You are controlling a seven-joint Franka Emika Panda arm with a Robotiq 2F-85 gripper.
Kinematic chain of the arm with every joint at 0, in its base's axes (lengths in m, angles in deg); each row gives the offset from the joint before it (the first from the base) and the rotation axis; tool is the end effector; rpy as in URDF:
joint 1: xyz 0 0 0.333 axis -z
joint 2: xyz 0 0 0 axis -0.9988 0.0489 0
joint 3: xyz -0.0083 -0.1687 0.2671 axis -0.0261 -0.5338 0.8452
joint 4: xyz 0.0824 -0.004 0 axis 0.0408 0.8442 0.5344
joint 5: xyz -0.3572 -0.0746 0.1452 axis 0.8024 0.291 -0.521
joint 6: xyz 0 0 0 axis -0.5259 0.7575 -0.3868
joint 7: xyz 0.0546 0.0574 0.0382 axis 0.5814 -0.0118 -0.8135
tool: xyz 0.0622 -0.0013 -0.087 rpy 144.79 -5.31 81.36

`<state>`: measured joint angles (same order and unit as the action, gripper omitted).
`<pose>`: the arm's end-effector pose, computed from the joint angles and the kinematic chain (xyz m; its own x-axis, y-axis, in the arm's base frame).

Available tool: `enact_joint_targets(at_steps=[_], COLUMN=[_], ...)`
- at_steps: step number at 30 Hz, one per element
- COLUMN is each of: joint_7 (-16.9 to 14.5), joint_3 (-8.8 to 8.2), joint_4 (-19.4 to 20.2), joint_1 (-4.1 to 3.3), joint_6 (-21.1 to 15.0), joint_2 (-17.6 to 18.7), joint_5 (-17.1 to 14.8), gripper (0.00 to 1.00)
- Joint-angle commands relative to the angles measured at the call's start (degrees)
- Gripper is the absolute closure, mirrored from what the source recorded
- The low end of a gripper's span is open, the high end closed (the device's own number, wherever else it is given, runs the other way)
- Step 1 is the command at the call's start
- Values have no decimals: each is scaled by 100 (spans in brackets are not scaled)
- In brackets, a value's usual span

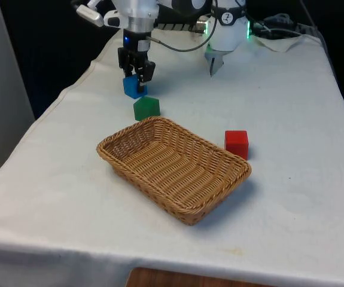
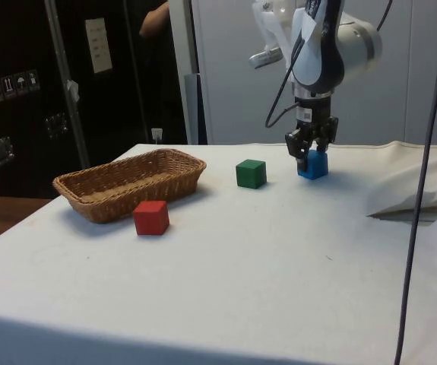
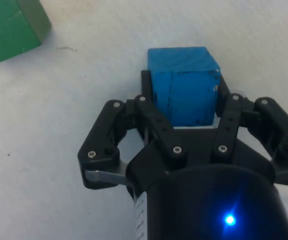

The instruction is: Pick up the blue cube and place it into the basket.

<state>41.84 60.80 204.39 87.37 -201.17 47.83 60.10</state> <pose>0.3628 -0.2285 0.1755 0.8027 -0.5780 0.1469 -0.5934 -0.7987 0.0997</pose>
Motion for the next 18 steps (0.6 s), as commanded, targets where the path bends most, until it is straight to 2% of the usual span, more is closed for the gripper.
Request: enact_joint_targets(at_steps=[1, 2, 3, 9, 10, 11, 18], joint_7=[-17, 0, -17, 80, 40, 86, 120], joint_3=[69, 0, 69, -63, -6, -69, -86], joint_4=[46, 0, 46, -57, -40, -63, -132], joint_1=[46, 0, 46, -40, 0, -40, -40], joint_6=[-63, 0, -63, 63, 34, 80, 206], joint_2=[-74, 0, -74, -206, -218, -235, -487], joint_5=[-52, 0, -52, 23, 0, 29, 46], gripper=[98, 98, 98, 98, 98, 98, 98])
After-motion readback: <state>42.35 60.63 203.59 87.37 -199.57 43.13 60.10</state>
